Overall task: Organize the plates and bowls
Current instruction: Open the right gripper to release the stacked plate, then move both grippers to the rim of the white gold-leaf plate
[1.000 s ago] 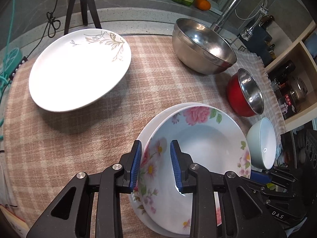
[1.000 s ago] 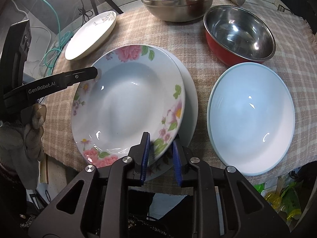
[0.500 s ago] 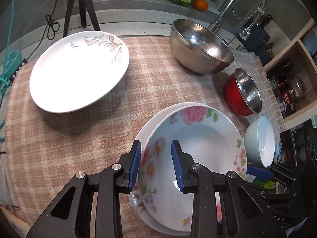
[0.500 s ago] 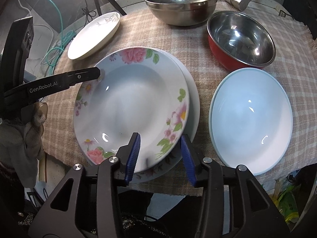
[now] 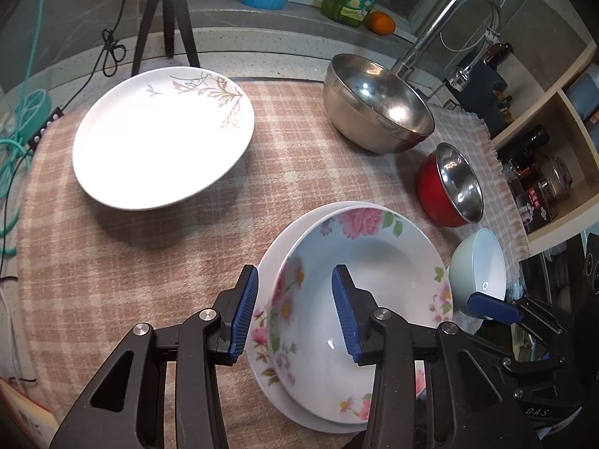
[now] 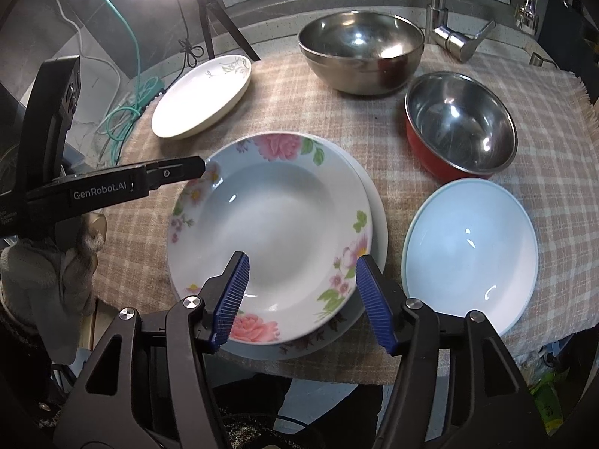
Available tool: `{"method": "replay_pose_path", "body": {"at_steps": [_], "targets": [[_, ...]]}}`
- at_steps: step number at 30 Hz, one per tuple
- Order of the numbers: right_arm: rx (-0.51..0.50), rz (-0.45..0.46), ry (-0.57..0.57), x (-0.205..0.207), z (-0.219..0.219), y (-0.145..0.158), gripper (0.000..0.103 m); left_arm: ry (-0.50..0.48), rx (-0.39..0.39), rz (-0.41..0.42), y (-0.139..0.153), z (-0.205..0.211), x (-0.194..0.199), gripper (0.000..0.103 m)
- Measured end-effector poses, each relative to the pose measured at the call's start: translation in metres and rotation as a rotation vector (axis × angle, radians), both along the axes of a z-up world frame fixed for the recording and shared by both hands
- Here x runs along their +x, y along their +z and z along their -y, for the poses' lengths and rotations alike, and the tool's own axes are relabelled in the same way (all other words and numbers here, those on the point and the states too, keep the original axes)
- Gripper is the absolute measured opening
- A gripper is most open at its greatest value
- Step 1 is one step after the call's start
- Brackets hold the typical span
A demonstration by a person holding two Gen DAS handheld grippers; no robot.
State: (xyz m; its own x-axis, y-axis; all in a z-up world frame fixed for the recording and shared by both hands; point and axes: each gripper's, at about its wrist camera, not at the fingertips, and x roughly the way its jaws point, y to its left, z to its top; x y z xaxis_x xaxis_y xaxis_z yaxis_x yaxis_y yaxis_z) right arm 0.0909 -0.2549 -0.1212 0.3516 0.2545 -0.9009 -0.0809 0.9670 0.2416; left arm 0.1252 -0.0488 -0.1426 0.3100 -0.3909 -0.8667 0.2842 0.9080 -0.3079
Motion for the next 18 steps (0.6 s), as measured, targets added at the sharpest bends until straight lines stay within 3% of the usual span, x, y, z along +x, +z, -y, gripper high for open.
{"method": "replay_pose_path", "body": {"at_steps": [18], "targets": [[0.073,0.176,-0.009,0.026,-0.010,0.035,0.071,0.169,-0.029,0.031,0.016,-0.065,-0.007,0.039]]}}
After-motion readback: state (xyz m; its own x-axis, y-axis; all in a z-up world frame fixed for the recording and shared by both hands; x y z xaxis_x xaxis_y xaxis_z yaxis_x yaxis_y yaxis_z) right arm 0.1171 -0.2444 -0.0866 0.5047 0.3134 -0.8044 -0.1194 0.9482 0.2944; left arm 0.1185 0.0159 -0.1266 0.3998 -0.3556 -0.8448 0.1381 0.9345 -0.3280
